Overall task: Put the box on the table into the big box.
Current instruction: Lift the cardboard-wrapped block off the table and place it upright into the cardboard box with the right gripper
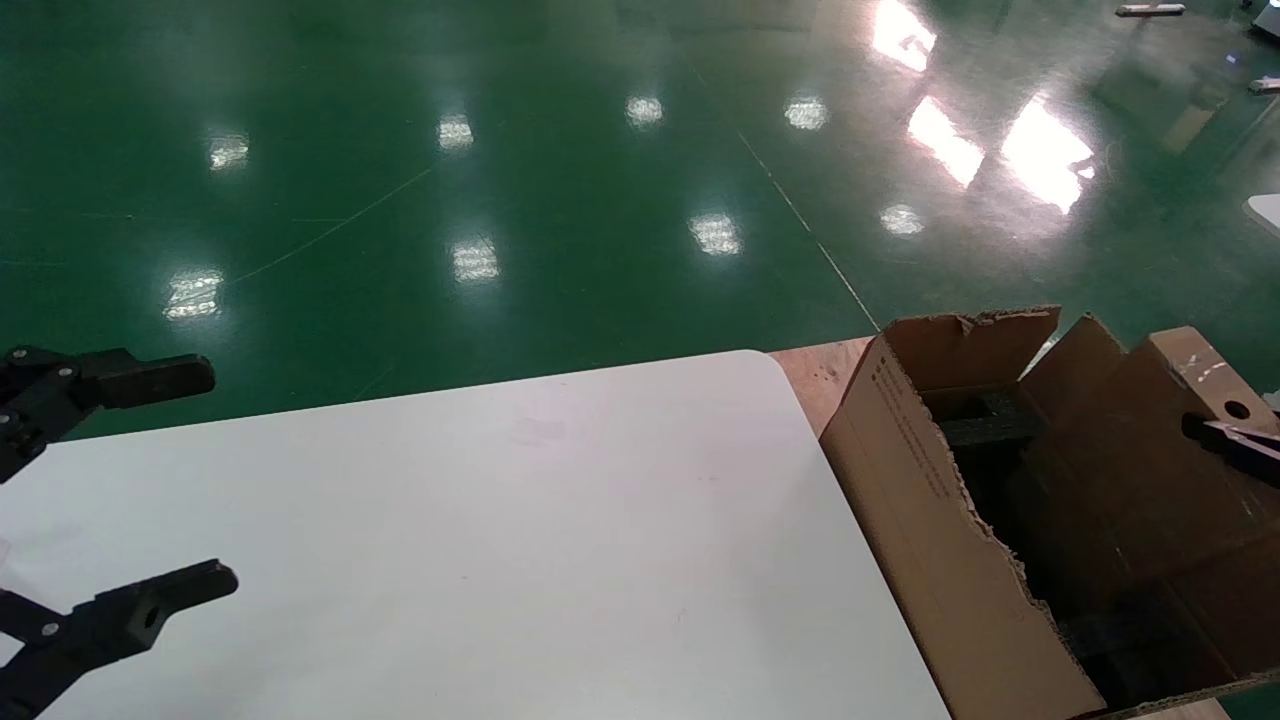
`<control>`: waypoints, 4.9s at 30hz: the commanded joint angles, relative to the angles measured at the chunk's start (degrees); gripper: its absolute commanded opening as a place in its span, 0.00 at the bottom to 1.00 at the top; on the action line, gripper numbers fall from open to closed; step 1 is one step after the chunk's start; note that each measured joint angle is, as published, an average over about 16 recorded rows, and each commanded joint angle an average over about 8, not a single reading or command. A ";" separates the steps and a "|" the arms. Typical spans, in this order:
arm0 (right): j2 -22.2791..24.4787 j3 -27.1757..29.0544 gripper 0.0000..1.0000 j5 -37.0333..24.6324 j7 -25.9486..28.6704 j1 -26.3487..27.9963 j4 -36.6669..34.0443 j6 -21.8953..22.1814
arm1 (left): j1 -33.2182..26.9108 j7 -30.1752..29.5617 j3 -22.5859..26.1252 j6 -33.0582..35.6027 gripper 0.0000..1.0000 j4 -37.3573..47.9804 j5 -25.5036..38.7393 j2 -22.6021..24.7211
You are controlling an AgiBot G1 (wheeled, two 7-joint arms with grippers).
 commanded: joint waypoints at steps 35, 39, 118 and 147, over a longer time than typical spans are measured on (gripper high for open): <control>-0.78 -8.65 0.00 5.55 -7.83 4.36 -7.29 -3.57 | 0.00 0.00 0.00 0.00 1.00 0.00 0.00 0.00; -1.44 -9.21 0.00 6.06 -8.89 4.94 -8.70 -4.23 | 0.00 0.00 0.01 0.00 1.00 0.00 0.00 0.00; -11.85 -22.14 0.00 29.25 -27.99 8.23 -21.70 -6.04 | 0.00 0.01 0.01 -0.01 1.00 0.00 -0.01 -0.01; -14.19 -30.00 0.00 42.02 -35.34 3.33 -25.92 -6.99 | 0.00 0.01 0.02 -0.01 1.00 0.00 -0.01 -0.01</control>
